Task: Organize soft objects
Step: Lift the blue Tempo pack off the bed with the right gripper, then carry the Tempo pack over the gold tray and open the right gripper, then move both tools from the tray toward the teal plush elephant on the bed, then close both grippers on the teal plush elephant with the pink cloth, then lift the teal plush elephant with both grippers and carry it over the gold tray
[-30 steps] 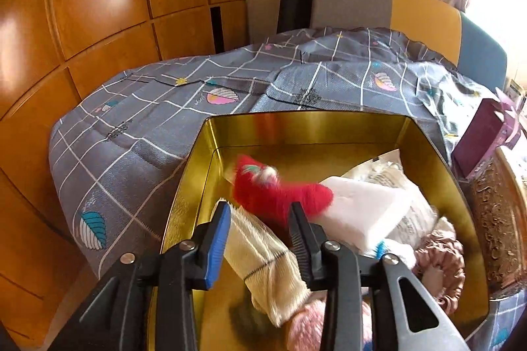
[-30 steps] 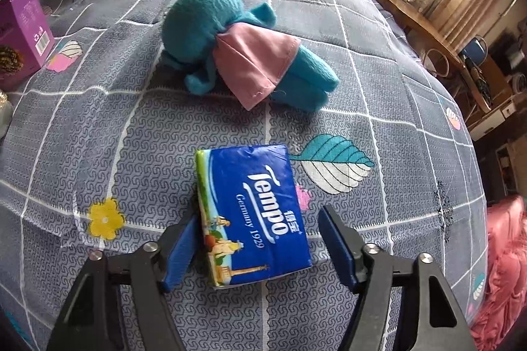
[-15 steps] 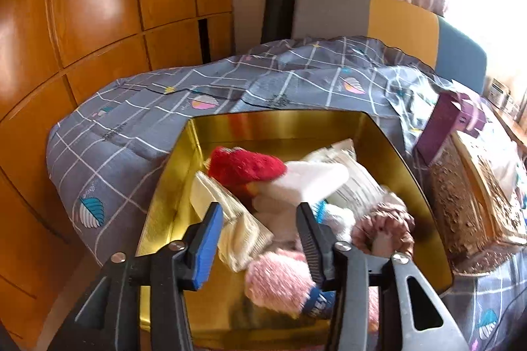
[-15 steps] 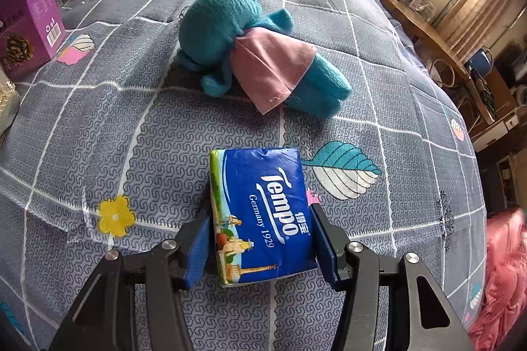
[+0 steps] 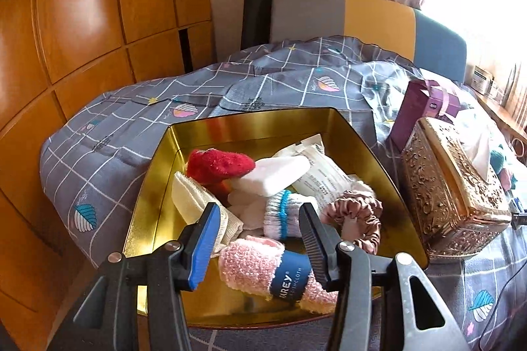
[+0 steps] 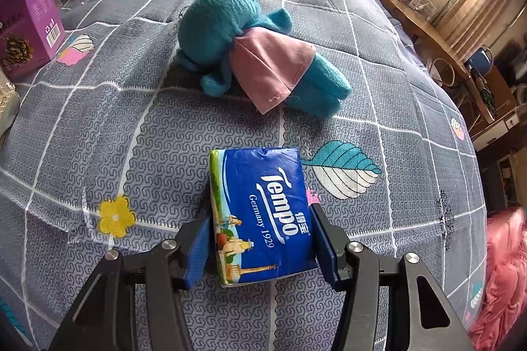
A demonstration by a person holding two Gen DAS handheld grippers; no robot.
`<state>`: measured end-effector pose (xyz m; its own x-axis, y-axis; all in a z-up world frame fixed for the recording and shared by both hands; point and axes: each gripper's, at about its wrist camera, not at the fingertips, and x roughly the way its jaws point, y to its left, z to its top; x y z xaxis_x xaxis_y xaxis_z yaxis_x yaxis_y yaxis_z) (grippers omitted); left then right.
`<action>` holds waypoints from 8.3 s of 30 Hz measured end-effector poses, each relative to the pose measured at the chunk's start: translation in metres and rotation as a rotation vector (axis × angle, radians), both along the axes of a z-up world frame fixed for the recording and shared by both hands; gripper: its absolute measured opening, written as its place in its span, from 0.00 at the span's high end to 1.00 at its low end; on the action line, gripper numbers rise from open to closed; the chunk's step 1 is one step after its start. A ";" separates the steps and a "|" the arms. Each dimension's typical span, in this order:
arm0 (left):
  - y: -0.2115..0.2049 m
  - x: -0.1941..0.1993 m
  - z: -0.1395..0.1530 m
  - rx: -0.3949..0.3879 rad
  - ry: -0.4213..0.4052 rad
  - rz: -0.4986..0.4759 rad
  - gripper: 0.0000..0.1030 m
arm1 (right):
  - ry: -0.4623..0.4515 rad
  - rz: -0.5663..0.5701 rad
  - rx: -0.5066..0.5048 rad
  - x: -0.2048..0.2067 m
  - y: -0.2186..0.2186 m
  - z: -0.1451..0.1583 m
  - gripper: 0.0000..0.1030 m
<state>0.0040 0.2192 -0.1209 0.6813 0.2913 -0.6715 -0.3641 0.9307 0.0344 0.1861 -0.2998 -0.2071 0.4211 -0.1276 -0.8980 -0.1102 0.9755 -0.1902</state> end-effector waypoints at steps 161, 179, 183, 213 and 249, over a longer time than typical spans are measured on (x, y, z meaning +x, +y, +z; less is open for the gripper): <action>-0.395 0.306 -0.043 -0.398 0.234 -0.649 0.21 | -0.125 -0.409 0.820 0.120 -0.104 0.003 0.16; -0.411 0.361 -0.069 -0.490 0.275 -0.706 0.38 | 0.018 -0.362 0.900 0.124 -0.097 -0.006 0.44; -0.419 0.354 -0.066 -0.448 0.267 -0.750 0.49 | 0.055 -0.269 0.824 0.129 -0.077 -0.008 0.53; -0.375 0.320 0.078 -0.223 0.138 -0.777 0.55 | -0.216 0.071 0.877 0.107 -0.021 0.083 0.79; -0.049 0.167 0.132 -0.253 -0.115 -0.269 0.55 | -0.165 0.503 0.774 0.048 0.289 0.193 0.83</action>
